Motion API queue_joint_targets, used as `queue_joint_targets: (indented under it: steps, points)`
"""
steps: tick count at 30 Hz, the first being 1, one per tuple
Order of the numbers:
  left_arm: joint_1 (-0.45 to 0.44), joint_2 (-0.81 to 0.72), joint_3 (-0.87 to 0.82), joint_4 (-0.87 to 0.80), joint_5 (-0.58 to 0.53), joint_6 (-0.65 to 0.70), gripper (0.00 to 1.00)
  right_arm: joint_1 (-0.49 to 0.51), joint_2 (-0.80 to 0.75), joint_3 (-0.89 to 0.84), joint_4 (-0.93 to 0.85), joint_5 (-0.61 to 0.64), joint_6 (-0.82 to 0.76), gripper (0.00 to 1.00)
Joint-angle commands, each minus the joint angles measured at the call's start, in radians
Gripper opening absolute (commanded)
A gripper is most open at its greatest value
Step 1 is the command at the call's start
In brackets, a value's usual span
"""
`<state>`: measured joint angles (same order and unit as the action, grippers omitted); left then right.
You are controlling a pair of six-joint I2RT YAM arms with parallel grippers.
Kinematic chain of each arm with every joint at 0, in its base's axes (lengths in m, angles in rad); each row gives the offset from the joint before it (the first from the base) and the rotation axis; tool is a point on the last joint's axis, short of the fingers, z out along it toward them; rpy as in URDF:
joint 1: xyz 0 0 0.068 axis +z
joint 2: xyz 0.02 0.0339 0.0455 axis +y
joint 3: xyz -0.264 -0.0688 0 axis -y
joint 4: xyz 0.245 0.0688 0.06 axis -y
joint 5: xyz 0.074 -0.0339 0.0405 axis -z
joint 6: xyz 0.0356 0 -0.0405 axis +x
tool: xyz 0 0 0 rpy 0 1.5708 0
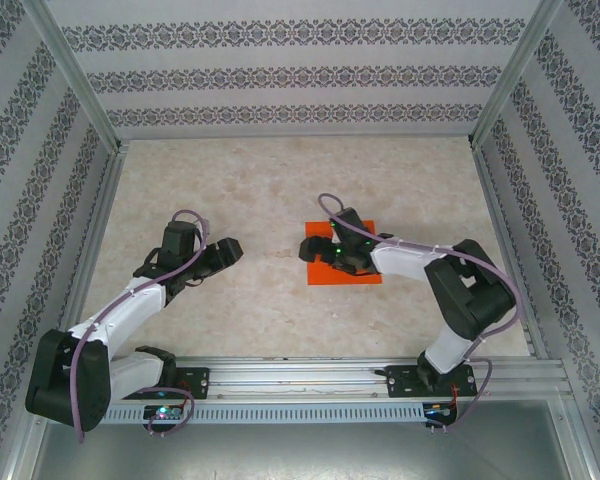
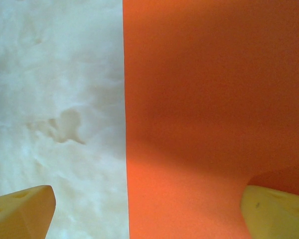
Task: Fold a paper plane with a square sheet of paper (fold left side to right side)
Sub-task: Move the square sheet of paper to the center of the table.
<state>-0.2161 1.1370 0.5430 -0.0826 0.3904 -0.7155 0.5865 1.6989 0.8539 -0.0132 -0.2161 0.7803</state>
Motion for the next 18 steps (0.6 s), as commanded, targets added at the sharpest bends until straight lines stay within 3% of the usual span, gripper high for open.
queue_joint_targets:
  steps: [1,8,18]
  points:
    - [-0.009,-0.026,0.028,-0.055,-0.034,0.013,0.73,0.070,0.082,0.024,0.007,0.035,0.134,0.98]
    - [-0.009,-0.033,0.025,-0.065,-0.047,0.003,0.73,0.179,0.151,0.090,0.055,0.114,0.263,0.98]
    - [-0.009,-0.020,0.023,-0.046,-0.017,-0.019,0.67,0.199,0.136,0.192,-0.016,0.101,0.155,0.98]
